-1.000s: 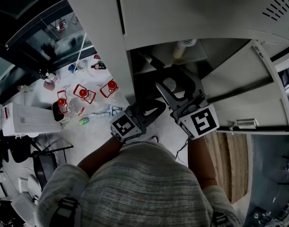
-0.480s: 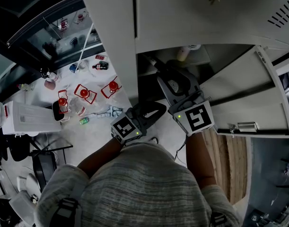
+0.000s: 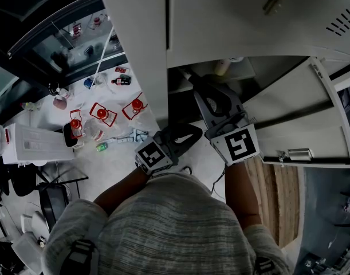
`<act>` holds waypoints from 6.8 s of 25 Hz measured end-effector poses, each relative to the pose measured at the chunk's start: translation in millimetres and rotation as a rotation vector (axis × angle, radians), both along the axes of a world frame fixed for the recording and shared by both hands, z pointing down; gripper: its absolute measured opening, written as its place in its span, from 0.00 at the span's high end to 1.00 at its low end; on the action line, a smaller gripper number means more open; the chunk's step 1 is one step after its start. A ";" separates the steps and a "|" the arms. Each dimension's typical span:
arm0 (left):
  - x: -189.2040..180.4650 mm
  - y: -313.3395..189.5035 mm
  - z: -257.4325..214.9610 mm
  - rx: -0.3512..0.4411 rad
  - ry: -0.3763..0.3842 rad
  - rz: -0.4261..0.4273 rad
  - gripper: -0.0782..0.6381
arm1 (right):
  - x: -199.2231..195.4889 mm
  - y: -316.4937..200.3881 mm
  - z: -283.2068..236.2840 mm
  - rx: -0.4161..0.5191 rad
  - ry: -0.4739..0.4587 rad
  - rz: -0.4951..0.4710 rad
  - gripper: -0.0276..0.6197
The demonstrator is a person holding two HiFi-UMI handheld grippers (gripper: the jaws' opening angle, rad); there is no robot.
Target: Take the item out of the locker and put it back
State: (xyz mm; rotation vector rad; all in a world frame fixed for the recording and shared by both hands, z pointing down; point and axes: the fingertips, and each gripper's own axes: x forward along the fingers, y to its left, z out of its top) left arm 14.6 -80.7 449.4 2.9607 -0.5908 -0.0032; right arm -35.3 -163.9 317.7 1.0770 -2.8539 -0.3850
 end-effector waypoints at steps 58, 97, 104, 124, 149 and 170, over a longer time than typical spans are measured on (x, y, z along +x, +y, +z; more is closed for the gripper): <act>27.4 22.6 -8.1 0.033 -0.027 0.105 0.88 | 106.4 116.2 -56.0 0.054 -0.283 0.155 0.84; -2.1 23.0 -3.5 0.006 -0.014 0.055 0.88 | 13.3 0.1 4.8 0.006 -0.026 0.100 0.84; 0.2 20.2 -3.2 0.002 -0.011 0.059 0.88 | 8.0 -3.2 3.0 0.010 -0.029 0.091 0.84; 3.6 20.0 -3.4 0.012 -0.018 0.099 0.88 | 57.1 -8.5 -36.7 -0.010 -0.194 0.228 0.66; 5.2 14.7 -1.3 0.002 -0.008 0.094 0.88 | 50.9 -63.8 -12.8 -0.158 -0.083 0.323 0.74; 14.0 19.1 -3.3 -0.005 -0.009 0.099 0.88 | 66.4 -46.1 -19.3 -0.138 -0.160 0.301 0.74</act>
